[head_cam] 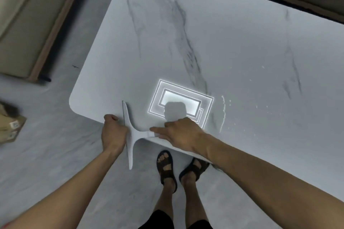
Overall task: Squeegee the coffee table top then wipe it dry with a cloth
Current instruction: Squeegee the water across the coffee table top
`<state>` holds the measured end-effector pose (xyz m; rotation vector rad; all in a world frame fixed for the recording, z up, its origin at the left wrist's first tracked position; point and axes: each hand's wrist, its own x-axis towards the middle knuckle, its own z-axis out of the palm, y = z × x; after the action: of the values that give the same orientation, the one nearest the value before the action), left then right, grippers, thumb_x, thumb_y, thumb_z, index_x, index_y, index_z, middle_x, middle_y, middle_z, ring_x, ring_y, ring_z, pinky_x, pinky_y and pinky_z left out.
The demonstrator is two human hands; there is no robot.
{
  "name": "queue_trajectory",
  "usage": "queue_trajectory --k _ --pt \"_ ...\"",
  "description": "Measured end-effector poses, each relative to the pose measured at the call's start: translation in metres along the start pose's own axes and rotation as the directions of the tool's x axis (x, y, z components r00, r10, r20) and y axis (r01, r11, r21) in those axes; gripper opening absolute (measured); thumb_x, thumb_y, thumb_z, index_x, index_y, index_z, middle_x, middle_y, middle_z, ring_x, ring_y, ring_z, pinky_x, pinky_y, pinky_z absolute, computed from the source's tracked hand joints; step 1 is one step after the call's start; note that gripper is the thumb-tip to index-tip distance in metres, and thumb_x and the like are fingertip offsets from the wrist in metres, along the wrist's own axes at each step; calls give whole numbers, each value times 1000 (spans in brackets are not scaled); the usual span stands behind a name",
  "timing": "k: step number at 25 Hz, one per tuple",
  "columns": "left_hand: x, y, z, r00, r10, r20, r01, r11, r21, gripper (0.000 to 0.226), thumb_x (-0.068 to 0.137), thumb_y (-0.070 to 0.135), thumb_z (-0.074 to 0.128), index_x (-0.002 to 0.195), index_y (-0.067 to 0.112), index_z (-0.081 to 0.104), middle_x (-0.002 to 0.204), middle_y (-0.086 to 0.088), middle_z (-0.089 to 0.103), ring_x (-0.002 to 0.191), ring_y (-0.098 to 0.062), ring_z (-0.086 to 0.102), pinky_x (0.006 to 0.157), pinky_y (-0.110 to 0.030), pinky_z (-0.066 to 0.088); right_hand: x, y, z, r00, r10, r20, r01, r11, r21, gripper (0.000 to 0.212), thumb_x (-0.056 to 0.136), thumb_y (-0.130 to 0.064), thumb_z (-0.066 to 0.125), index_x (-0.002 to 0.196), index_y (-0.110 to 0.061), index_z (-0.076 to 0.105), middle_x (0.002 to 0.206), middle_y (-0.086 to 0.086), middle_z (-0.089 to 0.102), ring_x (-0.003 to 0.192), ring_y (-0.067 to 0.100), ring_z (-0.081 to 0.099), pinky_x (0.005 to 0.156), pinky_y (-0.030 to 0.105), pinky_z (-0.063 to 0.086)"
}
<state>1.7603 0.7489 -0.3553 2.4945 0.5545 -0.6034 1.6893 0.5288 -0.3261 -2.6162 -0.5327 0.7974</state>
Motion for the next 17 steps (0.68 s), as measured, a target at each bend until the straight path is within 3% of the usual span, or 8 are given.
queue_trajectory --k 2,5,8,12,14,15,17 --pt "10 -10 -7 999 43 15 -44 998 39 30 77 2 51 100 17 39 91 -5 55 79 -28 52 67 -34 39 38 -7 -6 1000 21 -5 -21 1000 -15 45 104 -48 21 146 -42 32 108 1 64 94 27 63 72 35 46" --pt "12 -18 -2 991 108 75 -112 992 60 26 80 5 53 98 17 39 93 -3 55 79 -25 52 65 -32 37 46 6 -11 995 93 -35 -92 995 35 43 104 -48 21 144 -45 37 104 -2 66 93 24 63 68 32 40" --pt "3 -11 10 971 147 188 -153 988 21 26 80 1 47 97 20 42 95 -2 56 77 -18 54 54 -27 35 3 38 -11 976 198 -86 -193 979 68 42 102 -50 22 142 -48 37 100 -5 66 93 23 64 67 32 43" --pt "-17 12 35 903 255 346 -270 963 -7 36 74 -6 44 95 23 41 100 1 51 84 -16 54 55 -24 36 -96 87 -2 883 451 -134 -441 892 97 50 96 -59 10 141 -54 31 94 -10 65 87 22 64 65 33 45" --pt "-27 25 52 860 300 414 -338 941 20 35 72 -7 44 94 20 42 111 -2 48 100 -23 54 66 -28 43 -146 105 4 810 572 -133 -560 820 117 45 98 -58 14 140 -57 31 93 -13 65 87 19 63 68 33 48" --pt "-32 30 62 833 307 460 -379 923 70 35 72 -7 45 97 18 43 125 -7 45 116 -28 49 79 -33 46 -169 111 6 766 630 -128 -613 776 147 42 99 -58 17 138 -59 31 94 -15 66 87 18 63 70 33 48" --pt "-40 38 78 776 286 562 -453 873 181 39 76 -5 47 111 11 44 155 -19 18 144 -34 18 109 -41 33 -208 116 7 674 729 -116 -702 682 205 41 98 -63 19 135 -62 33 100 -20 68 91 17 63 72 33 49"
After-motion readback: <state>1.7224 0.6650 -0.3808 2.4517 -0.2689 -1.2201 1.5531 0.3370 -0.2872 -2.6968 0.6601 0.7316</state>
